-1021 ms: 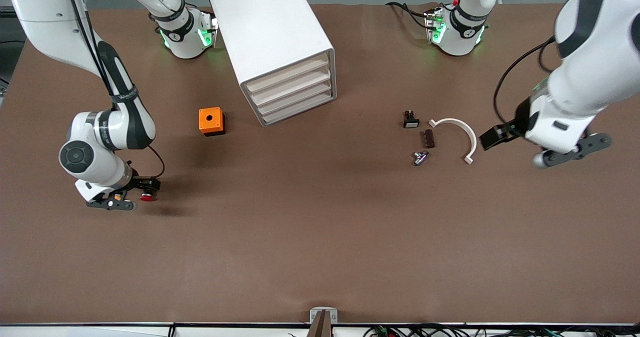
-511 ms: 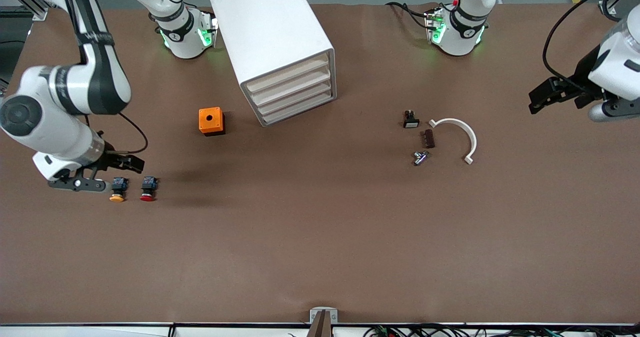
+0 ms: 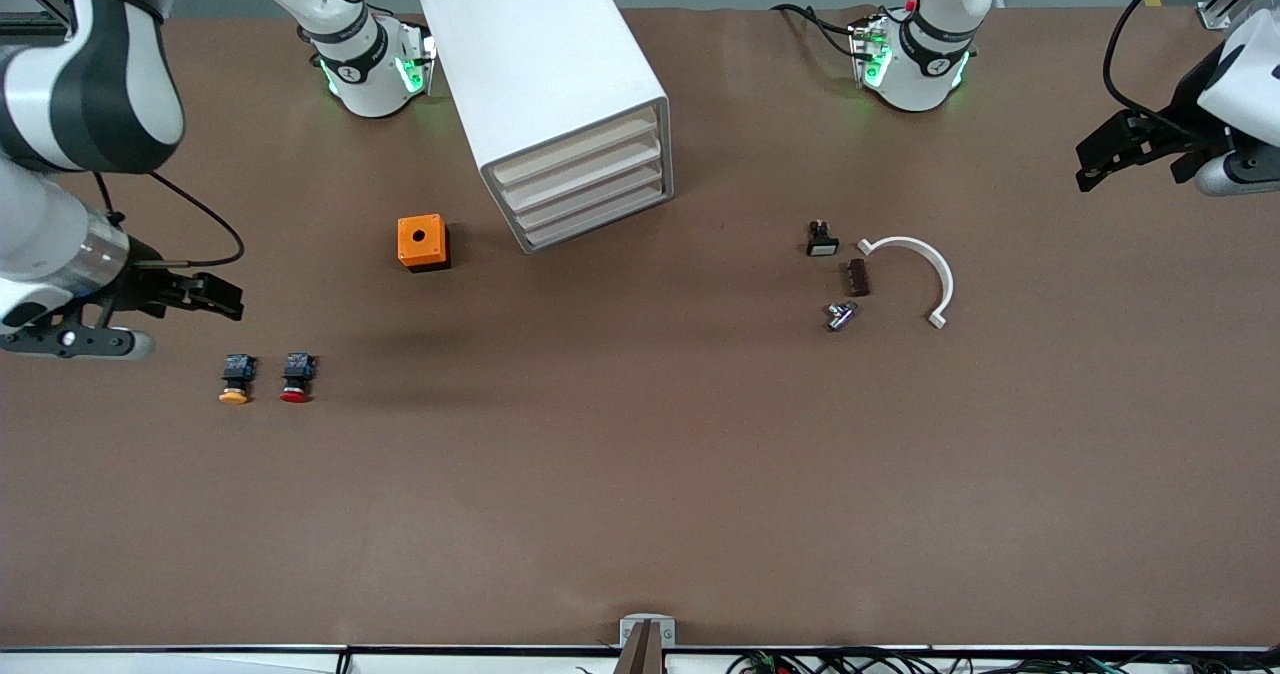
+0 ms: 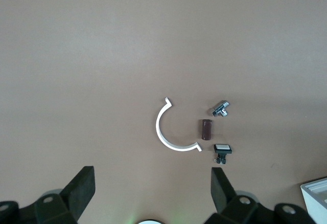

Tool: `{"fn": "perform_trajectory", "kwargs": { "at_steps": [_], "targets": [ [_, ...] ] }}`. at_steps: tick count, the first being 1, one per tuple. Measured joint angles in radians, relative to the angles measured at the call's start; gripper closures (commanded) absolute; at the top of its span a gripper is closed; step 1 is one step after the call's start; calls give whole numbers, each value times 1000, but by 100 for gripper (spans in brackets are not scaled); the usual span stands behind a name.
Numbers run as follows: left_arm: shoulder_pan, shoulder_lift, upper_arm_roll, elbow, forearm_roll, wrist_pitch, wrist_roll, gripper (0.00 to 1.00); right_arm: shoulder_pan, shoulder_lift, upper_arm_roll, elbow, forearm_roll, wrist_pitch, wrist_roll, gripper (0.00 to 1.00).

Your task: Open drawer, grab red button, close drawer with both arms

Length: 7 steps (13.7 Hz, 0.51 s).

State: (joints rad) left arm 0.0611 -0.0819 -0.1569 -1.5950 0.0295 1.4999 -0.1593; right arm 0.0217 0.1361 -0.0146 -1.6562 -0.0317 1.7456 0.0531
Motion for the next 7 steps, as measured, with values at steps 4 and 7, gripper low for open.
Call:
{"fn": "perform_trajectory", "kwargs": {
  "at_steps": [4,7],
  "targets": [
    [-1,0,0,-3,-13,-1,17,0,-2,0,-6,135,1,-141,-14,0],
    [-1,0,4,-3,-14,-13,30,0,-9,0,-15,204,1,-201,-106,0]
  ]
}}
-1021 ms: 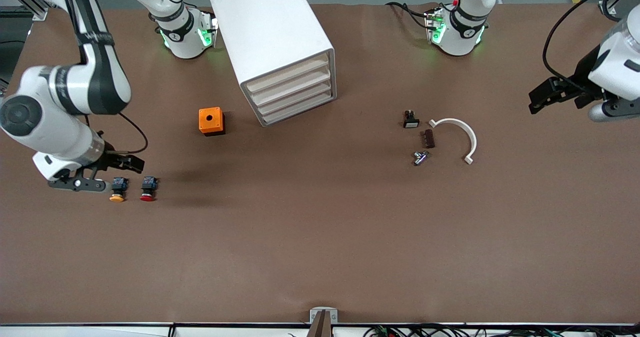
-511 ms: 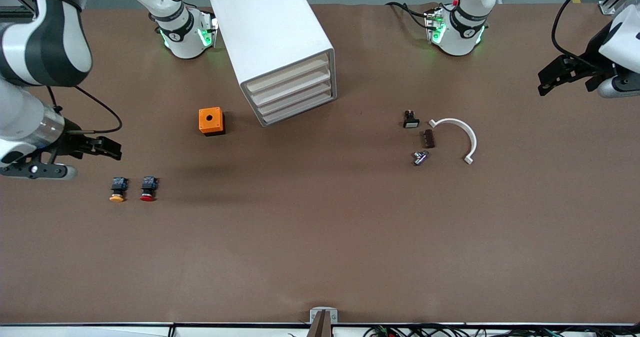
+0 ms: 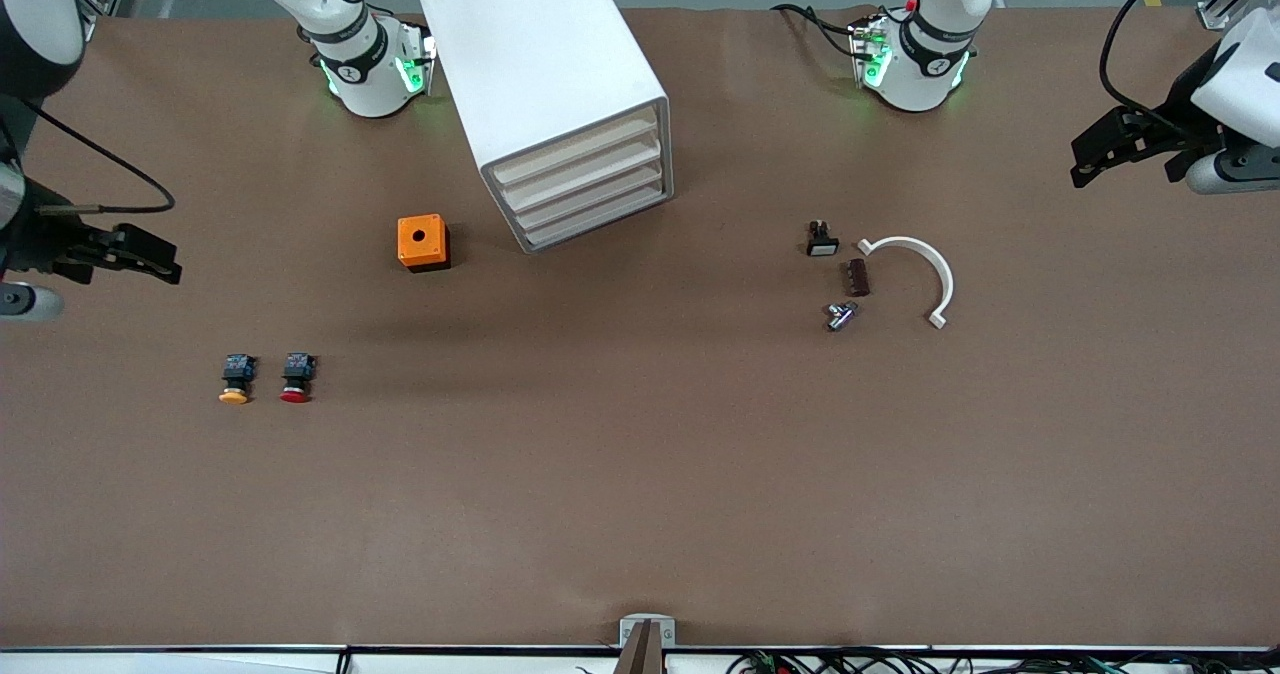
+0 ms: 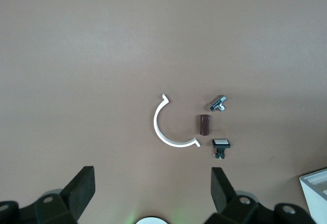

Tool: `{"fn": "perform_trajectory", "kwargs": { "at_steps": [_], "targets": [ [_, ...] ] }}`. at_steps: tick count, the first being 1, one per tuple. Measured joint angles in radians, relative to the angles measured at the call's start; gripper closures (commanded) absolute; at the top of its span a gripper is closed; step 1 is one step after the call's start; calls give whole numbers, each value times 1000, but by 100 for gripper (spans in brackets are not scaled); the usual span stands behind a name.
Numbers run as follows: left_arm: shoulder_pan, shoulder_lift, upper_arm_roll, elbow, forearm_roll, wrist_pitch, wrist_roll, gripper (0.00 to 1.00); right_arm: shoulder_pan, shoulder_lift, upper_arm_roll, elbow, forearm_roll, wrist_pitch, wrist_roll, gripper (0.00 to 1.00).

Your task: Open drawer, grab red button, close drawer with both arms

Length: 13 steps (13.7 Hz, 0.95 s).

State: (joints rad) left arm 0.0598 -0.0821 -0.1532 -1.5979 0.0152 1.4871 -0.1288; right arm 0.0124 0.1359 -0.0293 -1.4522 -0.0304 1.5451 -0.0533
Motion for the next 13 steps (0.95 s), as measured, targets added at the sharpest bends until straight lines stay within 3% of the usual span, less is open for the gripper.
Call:
{"fn": "perform_trajectory", "kwargs": {
  "at_steps": [13],
  "targets": [
    [2,0,5,12,0,-17,2,0,-6,4,-6,15,0,-27,-42,0]
  ]
}}
